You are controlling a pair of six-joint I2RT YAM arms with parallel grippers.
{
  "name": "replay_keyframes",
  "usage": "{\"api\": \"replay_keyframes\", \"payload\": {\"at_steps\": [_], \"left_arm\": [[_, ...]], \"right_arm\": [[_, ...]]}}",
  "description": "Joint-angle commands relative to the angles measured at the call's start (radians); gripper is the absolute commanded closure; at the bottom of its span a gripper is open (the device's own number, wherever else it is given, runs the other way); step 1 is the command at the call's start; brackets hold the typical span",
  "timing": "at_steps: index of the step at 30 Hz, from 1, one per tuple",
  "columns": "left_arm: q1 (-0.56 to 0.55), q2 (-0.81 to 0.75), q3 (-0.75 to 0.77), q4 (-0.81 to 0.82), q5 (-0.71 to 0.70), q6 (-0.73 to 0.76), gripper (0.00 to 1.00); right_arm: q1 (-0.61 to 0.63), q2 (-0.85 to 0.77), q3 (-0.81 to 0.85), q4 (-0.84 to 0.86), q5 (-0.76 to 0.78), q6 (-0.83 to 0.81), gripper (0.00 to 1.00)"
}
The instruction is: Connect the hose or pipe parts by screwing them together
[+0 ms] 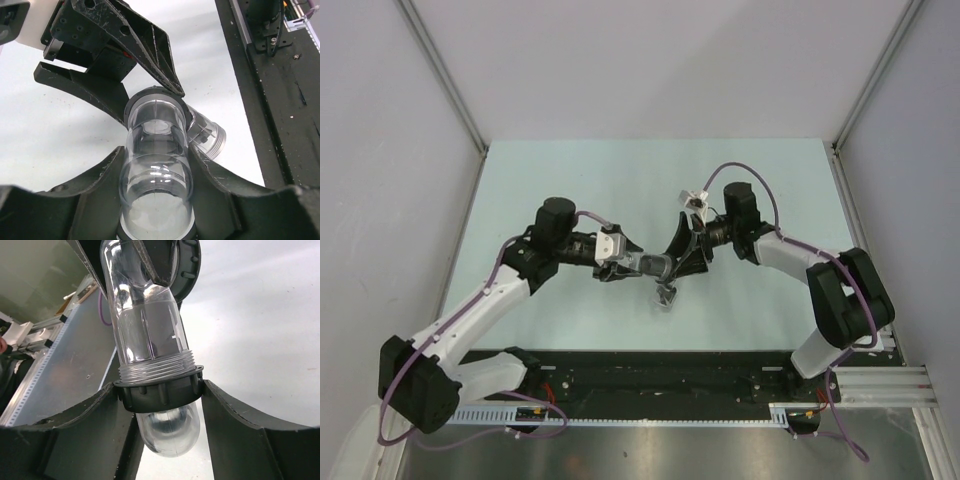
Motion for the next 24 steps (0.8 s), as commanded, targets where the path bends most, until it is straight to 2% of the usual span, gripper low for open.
{"api": "replay_keyframes", "payload": {"at_steps": [1,6,9,10,11,24], "left_arm": [[-0.128,0.057,-0.05,-0.003,0.052,0.128,1.0],[-0.142,0.054,-0.081,-0.002,0.016,0.165,1.0],[-0.168,0.054,-0.073,-0.002,-0.043,0.182,1.0],[-0.171,0.055,-0.069,0.0,-0.078,0.183,1.0],[-0.176,0.052,-0.061,0.001,-0.089,0.186,1.0],[-0.194,0.02,-0.084,0.052,-0.238,0.177,1.0]], "right_arm": [[0.063,-0.011,0.098,0.425,-0.072,0.305,1.0],[0.059,0.044,0.1,0.617,-0.09,0.505,1.0],[0.06,0.113,0.098,0.911,-0.096,0.794,0.99],[0.059,0.143,0.1,1.217,-0.09,0.915,1.0],[0.057,0.168,0.109,1.29,-0.088,1.08,0.99],[0.031,0.207,0.117,1.288,-0.064,1.105,1.0]]}}
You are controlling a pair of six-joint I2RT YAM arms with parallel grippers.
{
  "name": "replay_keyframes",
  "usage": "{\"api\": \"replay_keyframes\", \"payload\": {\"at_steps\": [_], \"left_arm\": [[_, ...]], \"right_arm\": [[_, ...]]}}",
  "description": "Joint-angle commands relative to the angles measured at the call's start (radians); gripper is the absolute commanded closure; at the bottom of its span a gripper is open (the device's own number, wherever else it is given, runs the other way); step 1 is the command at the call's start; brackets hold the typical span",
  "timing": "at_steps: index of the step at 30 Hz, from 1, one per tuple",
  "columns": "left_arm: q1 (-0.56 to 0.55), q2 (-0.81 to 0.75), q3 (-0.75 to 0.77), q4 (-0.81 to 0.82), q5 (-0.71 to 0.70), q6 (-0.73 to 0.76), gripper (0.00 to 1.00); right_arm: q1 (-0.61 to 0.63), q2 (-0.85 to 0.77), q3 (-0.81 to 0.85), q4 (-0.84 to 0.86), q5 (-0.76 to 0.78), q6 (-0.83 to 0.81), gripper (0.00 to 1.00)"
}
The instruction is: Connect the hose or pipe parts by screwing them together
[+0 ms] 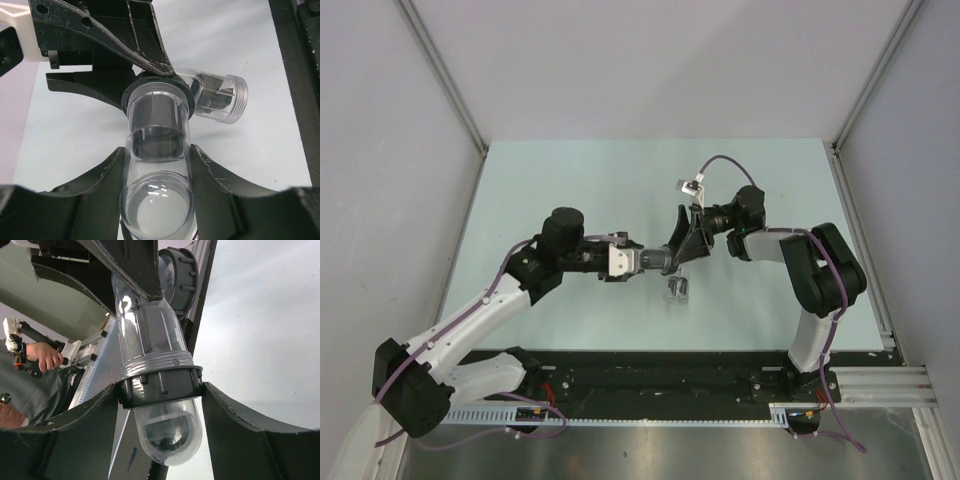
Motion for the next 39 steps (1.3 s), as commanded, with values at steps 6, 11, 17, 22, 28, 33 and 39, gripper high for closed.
{"api": "replay_keyframes", "payload": {"at_steps": [6,11,17,22,28,33,39], "left_arm": [[-0.094,0.053,-0.08,0.084,0.003,0.037,1.0],[-0.096,0.039,-0.102,0.125,-0.062,0.007,1.0],[-0.096,0.013,-0.139,0.205,-0.146,-0.032,1.0],[-0.097,-0.042,-0.203,0.355,-0.238,-0.073,1.0],[-0.097,-0.025,-0.206,0.368,-0.261,-0.124,1.0],[-0.096,-0.033,-0.205,0.375,-0.333,-0.186,1.0],[-0.089,-0.045,-0.212,0.374,-0.34,-0.265,1.0]], "right_arm": [[0.065,-0.02,0.108,0.341,0.077,0.158,1.0],[0.056,-0.017,0.108,0.341,0.1,0.169,1.0],[0.047,-0.009,0.11,0.341,0.12,0.183,1.0],[0.048,-0.006,0.111,0.34,0.139,0.206,1.0],[0.041,0.003,0.111,0.34,0.15,0.221,1.0],[0.019,0.011,0.11,0.34,0.177,0.238,0.85],[-0.025,0.006,0.107,0.34,0.179,0.215,0.59]]}}
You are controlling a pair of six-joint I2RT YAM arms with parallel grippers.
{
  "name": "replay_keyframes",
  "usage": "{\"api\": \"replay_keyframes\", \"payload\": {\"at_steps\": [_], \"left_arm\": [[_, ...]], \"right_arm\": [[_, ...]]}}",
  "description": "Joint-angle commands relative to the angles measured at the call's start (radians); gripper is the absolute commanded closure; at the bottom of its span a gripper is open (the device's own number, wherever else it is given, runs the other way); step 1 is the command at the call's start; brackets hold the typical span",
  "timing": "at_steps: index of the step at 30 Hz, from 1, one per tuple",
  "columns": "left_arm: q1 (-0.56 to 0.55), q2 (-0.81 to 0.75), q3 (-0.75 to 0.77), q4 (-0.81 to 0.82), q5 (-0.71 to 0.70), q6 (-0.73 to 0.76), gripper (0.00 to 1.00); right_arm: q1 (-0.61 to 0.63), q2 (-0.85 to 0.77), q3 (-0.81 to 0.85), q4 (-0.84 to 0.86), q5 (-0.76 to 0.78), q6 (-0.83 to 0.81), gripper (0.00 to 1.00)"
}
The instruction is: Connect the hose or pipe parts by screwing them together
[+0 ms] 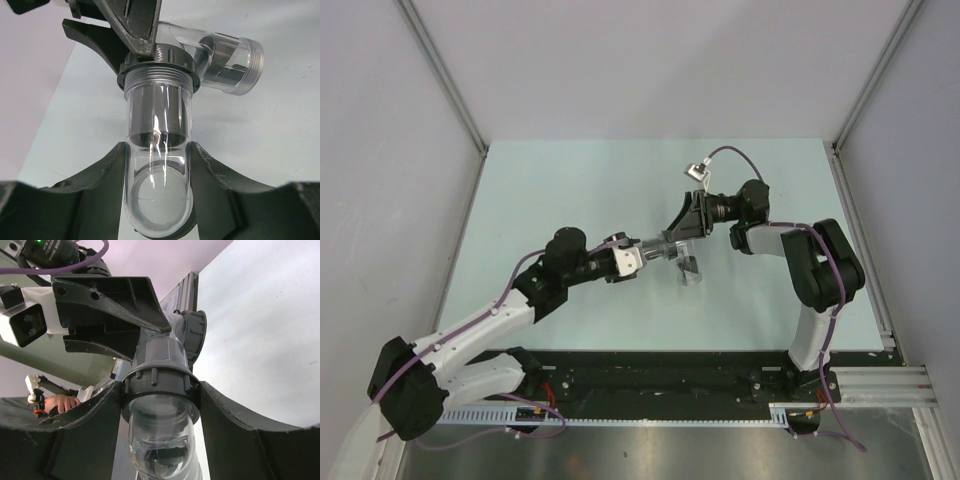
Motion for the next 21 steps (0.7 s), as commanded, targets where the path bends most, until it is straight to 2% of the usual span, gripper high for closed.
{"api": "replay_keyframes", "payload": {"at_steps": [1,6,14,21], "left_arm": [[-0.018,0.011,-0.025,0.04,-0.018,-0.1,1.0],[-0.018,0.032,-0.005,0.023,-0.058,-0.157,1.0],[-0.018,0.052,-0.001,0.016,-0.057,-0.186,1.0],[-0.017,0.074,0.021,0.0,-0.09,-0.212,1.0]], "right_arm": [[0.019,-0.033,0.051,0.327,0.037,0.024,0.54],[-0.03,-0.05,0.051,0.327,0.084,0.001,0.41],[-0.064,-0.05,0.051,0.327,0.107,0.013,0.28],[-0.077,-0.065,0.051,0.327,0.124,0.013,0.27]]}}
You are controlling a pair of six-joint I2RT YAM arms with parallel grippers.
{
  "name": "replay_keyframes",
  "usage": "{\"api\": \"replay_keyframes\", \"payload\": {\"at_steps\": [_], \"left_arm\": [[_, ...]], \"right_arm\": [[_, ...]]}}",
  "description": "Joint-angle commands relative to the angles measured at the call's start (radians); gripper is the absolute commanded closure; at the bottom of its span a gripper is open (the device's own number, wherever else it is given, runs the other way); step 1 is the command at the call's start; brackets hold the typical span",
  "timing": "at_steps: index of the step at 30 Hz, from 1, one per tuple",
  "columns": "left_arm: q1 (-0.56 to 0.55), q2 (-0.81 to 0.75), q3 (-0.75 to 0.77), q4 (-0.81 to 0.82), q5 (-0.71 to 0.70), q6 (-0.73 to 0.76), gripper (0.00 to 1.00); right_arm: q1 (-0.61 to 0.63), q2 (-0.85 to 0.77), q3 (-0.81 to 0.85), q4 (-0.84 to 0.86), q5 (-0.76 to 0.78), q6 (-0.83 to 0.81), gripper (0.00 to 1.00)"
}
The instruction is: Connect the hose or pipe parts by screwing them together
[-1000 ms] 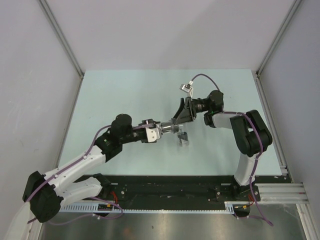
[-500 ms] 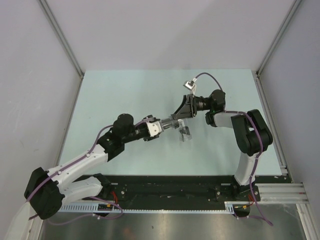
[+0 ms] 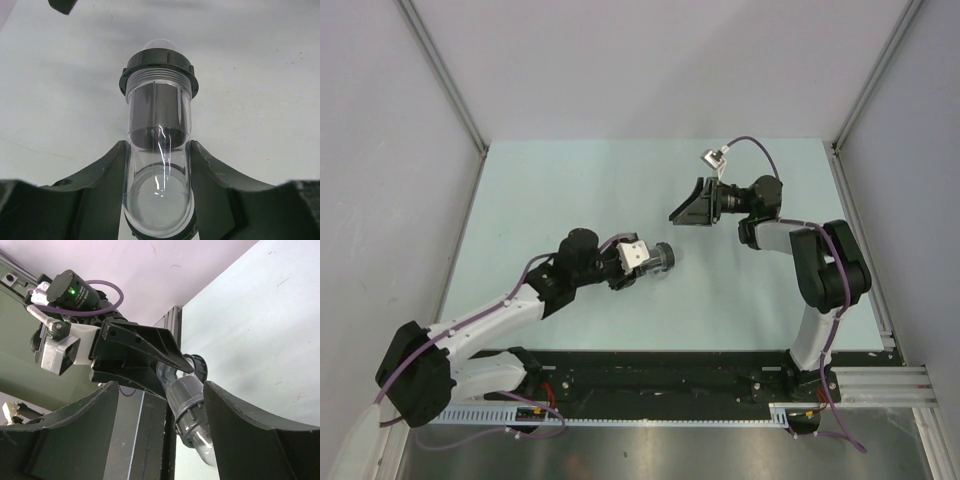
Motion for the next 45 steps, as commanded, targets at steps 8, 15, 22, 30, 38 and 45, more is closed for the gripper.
{"api": "replay_keyframes", "payload": {"at_steps": [8,15,22,30,38,45], "left_arm": [[0.038,-0.026,0.043,0.035,-0.011,-0.168,1.0],[0.181,-0.051,0.082,0.026,0.109,-0.415,1.0],[0.269,-0.088,0.111,0.013,0.23,-0.667,1.0],[0.287,-0.126,0.145,-0.023,0.319,-0.877,1.0],[0.295,-0.062,0.244,-0.226,0.365,-0.929,1.0],[0.301,-0.048,0.289,-0.275,0.414,-0.928,1.0]], "right_arm": [[-0.066,-0.12,0.028,0.261,0.102,-0.131,0.26],[0.026,-0.44,-0.006,-0.634,0.522,-1.145,0.17],[0.16,-0.623,-0.038,-0.897,0.779,-1.619,0.11],[0.262,-0.809,-0.224,-0.969,0.704,-2.016,0.1],[0.373,-0.866,-0.224,-1.164,0.777,-2.166,0.11],[0.417,-0.837,-0.224,-1.201,0.83,-2.214,0.12]]}}
